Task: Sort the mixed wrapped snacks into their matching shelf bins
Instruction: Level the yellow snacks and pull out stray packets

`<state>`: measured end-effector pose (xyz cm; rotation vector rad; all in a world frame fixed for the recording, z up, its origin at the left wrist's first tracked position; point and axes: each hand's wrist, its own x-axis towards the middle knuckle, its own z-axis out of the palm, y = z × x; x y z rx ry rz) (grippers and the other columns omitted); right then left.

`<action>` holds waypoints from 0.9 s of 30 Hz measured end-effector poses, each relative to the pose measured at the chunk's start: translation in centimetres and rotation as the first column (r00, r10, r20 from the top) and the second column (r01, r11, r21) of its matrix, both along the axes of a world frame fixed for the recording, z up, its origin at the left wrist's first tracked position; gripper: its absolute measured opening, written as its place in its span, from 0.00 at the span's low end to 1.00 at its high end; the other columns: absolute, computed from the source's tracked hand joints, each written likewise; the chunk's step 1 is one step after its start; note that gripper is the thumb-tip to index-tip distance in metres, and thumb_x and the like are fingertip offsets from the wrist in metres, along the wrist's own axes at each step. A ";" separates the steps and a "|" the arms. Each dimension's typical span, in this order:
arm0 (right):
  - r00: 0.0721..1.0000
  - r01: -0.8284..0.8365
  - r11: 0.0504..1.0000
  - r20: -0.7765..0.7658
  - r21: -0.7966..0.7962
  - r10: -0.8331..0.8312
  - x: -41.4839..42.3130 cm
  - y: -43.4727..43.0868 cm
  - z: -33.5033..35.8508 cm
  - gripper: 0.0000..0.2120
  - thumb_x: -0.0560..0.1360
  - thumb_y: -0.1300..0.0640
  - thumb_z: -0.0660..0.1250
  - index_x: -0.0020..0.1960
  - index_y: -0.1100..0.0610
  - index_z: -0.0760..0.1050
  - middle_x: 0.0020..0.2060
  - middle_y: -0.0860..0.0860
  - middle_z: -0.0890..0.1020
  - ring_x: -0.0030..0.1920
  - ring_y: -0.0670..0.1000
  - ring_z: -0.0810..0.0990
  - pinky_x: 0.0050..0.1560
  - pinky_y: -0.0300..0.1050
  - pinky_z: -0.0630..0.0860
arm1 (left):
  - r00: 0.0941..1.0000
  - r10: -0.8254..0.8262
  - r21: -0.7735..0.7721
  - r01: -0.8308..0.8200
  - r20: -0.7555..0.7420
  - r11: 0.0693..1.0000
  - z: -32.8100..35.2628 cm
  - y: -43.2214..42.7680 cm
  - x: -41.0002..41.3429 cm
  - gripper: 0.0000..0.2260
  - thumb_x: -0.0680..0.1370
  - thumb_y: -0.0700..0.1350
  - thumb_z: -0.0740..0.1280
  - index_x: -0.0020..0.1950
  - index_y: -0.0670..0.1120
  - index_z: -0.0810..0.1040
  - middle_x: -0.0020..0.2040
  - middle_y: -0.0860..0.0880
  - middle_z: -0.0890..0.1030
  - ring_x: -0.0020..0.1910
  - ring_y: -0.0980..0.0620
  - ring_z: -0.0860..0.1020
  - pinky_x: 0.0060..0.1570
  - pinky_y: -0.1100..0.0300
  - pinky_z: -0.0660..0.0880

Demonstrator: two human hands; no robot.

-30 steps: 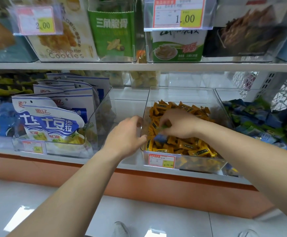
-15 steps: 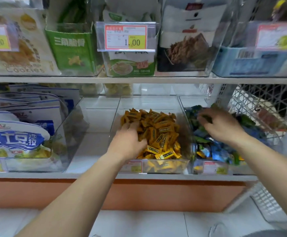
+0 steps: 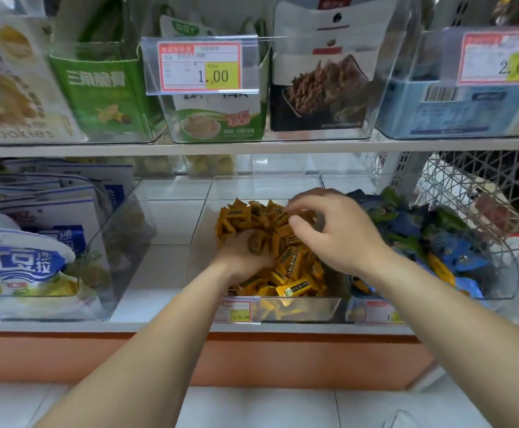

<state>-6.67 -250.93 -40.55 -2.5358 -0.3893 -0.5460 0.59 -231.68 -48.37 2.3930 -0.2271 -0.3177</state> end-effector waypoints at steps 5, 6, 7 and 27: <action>0.990 0.000 0.993 -0.140 0.119 0.017 2.7 2.4 -1.7 0.14 0.77 0.46 0.63 0.61 0.44 0.79 0.60 0.41 0.80 0.61 0.45 0.77 0.63 0.46 0.74 | 0.947 -0.300 0.156 0.281 0.116 0.947 2.3 1.4 -2.1 0.24 0.74 0.53 0.73 0.70 0.54 0.75 0.71 0.52 0.73 0.68 0.50 0.71 0.65 0.61 0.68; 0.986 0.017 0.990 -0.167 0.140 0.007 3.4 2.6 -1.9 0.13 0.77 0.47 0.64 0.60 0.44 0.79 0.60 0.42 0.80 0.61 0.46 0.77 0.63 0.47 0.74 | 0.927 -0.348 0.197 0.319 0.141 0.927 3.0 2.1 -2.6 0.21 0.75 0.52 0.72 0.68 0.53 0.77 0.70 0.52 0.74 0.67 0.52 0.71 0.60 0.69 0.67; 0.981 0.032 0.986 -0.193 0.161 -0.001 4.1 2.9 -2.0 0.12 0.77 0.48 0.64 0.60 0.43 0.79 0.60 0.43 0.81 0.60 0.47 0.77 0.62 0.47 0.75 | 0.911 -0.378 0.220 0.339 0.166 0.915 3.7 2.8 -3.0 0.19 0.76 0.52 0.71 0.67 0.54 0.79 0.69 0.54 0.75 0.66 0.53 0.71 0.53 0.77 0.64; 0.820 -0.415 0.578 -0.564 -0.702 -0.097 9.8 7.4 -4.4 0.36 0.72 0.23 0.52 0.73 0.40 0.67 0.72 0.46 0.71 0.72 0.55 0.67 0.67 0.58 0.66 | 0.949 0.080 -0.002 -0.083 0.304 0.997 3.7 11.1 -2.1 0.16 0.76 0.54 0.69 0.63 0.56 0.77 0.54 0.57 0.82 0.50 0.56 0.81 0.55 0.54 0.79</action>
